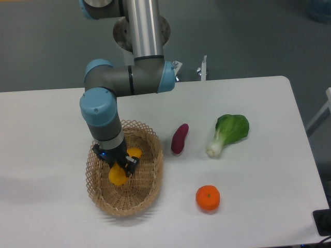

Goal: Place the mango in the basket
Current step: 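Open the gripper to release the mango inside the basket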

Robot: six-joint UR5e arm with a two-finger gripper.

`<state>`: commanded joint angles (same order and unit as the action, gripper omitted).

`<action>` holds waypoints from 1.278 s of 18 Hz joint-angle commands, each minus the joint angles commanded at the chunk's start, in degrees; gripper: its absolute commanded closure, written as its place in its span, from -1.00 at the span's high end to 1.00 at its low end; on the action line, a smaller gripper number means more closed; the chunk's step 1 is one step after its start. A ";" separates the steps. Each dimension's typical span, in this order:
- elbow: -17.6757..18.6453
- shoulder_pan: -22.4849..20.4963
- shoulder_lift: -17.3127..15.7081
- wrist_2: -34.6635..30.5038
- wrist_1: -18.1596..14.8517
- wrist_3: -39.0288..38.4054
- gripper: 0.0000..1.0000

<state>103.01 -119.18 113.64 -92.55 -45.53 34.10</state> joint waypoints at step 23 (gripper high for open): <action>-11.50 -10.71 -3.16 -1.93 -3.06 7.64 0.99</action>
<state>91.50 -129.89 110.48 -94.48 -48.59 41.74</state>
